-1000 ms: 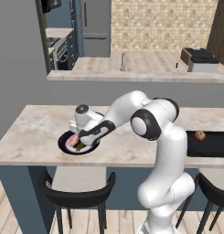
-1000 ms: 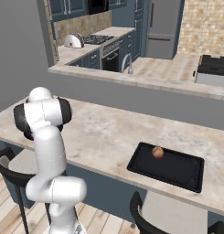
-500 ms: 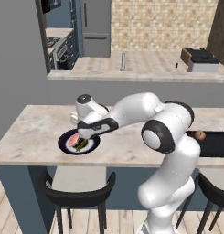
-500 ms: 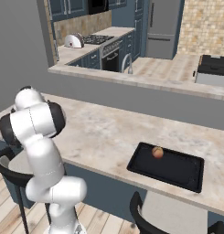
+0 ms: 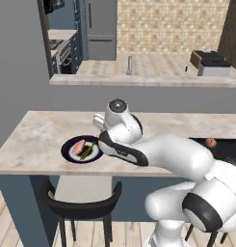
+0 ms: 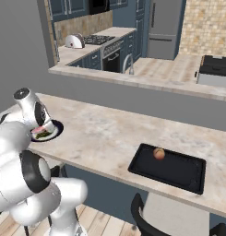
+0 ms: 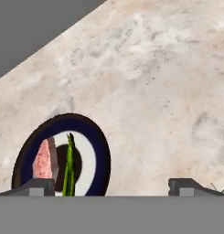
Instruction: Create a steak meal by picking up the steak and asparagus from the tray and placing them on the plate. Leave the peach on the tray.
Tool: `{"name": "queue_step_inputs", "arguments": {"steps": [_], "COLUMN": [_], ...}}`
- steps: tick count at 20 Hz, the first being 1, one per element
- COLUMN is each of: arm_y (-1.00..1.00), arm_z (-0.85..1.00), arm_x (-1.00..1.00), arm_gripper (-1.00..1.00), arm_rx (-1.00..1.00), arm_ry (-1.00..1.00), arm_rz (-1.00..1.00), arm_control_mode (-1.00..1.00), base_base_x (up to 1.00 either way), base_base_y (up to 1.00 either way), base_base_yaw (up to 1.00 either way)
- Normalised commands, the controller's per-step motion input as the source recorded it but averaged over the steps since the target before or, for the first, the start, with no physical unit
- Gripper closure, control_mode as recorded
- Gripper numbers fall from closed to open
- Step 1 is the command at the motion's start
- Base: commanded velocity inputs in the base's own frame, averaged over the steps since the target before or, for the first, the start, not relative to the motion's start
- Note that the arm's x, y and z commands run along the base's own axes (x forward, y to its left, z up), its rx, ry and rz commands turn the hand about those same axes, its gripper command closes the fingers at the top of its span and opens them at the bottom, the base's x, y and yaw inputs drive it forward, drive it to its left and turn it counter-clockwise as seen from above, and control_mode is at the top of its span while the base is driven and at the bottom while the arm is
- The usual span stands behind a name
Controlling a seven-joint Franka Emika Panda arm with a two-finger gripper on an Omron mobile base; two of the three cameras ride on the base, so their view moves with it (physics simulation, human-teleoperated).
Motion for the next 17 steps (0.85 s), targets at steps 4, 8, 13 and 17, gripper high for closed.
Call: {"name": "queue_step_inputs", "arguments": {"steps": [4, 8, 13, 17], "arm_y": [-0.87, -0.48, -0.16, -0.04], "arm_z": [0.62, 0.76, 0.73, 0.54], "arm_x": [-1.00, -1.00, -0.95, -0.74], "arm_gripper": [-1.00, -1.00, -1.00, -1.00], "arm_rx": [0.15, 0.01, -0.05, -0.16], "arm_ry": [-0.37, -0.37, -0.27, -0.13], "arm_rz": [0.00, 0.01, 0.07, 0.04], "arm_control_mode": [-1.00, -1.00, -1.00, -1.00], "base_base_x": [0.00, 0.00, 0.00, 0.00], "base_base_y": [0.00, 0.00, 0.00, 0.00], "base_base_yaw": [0.00, 0.00, 0.00, 0.00]}}
